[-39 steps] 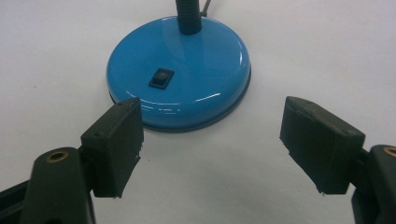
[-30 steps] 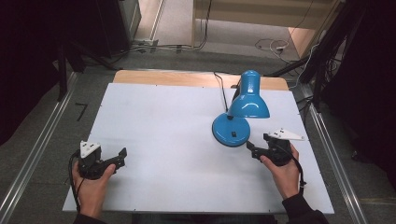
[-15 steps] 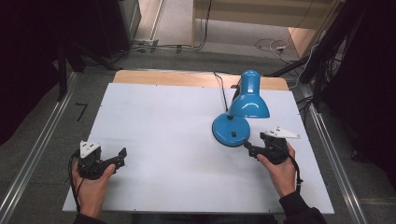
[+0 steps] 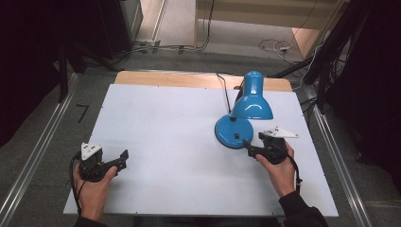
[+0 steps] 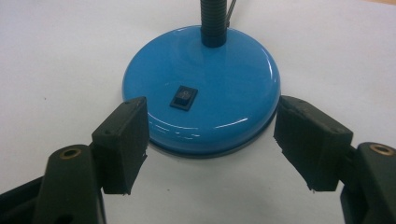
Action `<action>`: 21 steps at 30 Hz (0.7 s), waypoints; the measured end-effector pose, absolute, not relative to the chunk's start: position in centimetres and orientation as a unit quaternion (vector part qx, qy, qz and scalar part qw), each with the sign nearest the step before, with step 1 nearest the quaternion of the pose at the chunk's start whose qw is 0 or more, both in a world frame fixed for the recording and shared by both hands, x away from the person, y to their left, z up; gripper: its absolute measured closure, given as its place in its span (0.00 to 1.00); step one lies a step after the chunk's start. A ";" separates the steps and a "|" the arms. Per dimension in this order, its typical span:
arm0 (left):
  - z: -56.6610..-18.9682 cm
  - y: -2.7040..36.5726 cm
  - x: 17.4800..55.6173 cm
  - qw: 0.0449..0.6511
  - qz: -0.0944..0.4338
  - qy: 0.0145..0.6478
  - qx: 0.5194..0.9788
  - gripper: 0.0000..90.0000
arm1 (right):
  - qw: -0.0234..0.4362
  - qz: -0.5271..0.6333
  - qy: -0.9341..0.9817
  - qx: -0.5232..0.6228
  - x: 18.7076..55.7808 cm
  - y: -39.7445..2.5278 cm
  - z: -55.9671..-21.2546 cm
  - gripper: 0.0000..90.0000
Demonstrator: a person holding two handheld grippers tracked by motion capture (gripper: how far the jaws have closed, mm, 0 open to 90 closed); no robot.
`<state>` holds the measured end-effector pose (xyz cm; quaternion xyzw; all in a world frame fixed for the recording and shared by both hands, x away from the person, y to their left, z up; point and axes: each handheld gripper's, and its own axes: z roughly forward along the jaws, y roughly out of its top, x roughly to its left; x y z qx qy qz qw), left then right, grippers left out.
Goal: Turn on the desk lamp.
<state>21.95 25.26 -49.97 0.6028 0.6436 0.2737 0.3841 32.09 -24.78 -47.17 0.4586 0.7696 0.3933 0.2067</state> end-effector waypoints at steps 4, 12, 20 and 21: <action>-50.0 25.3 21.9 0.385 0.273 0.643 0.603 0.08 | 0.206 0.394 0.770 0.458 32.3 -24.4 -47.2 0.30; -49.9 25.3 21.9 0.384 0.274 0.644 0.603 0.08 | 0.206 0.396 0.768 0.459 32.5 -24.1 -47.3 0.33; -50.0 25.3 22.0 0.384 0.274 0.643 0.604 0.08 | 0.208 0.401 0.766 0.458 32.8 -23.9 -47.4 0.40; -50.0 25.3 22.0 0.384 0.274 0.643 0.604 0.08 | 0.208 0.401 0.766 0.458 32.8 -23.9 -47.4 0.40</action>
